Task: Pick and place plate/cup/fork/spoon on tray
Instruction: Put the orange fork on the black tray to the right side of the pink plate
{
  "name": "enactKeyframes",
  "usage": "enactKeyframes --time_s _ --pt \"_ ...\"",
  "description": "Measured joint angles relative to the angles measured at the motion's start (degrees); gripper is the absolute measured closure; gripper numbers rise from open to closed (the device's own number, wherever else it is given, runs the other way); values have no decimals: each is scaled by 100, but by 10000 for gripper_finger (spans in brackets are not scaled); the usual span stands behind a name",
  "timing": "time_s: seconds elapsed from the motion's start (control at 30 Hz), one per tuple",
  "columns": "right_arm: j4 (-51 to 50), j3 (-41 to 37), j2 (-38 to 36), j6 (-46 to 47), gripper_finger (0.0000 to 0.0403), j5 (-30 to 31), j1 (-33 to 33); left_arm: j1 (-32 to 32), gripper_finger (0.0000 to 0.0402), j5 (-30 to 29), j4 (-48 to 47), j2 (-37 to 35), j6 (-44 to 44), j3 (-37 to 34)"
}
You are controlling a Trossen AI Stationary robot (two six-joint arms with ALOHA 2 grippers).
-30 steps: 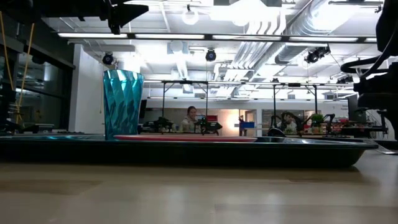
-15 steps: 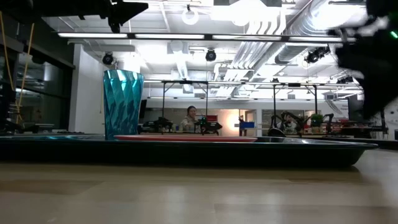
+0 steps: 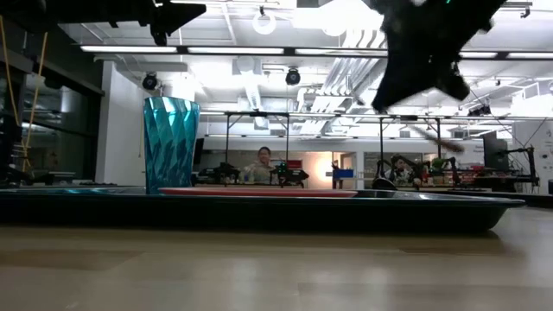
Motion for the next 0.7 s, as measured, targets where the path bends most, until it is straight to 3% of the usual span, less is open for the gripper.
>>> enactKeyframes --time_s 0.17,0.33,0.7 --pt "-264 -7 476 521 401 -85 -497 4 188 164 0 0 -12 0" --pt "-108 -7 754 841 402 -631 -855 4 188 236 29 0 -13 0" --pt "-134 -7 1363 1952 400 -934 -859 2 188 295 90 0 -11 0"
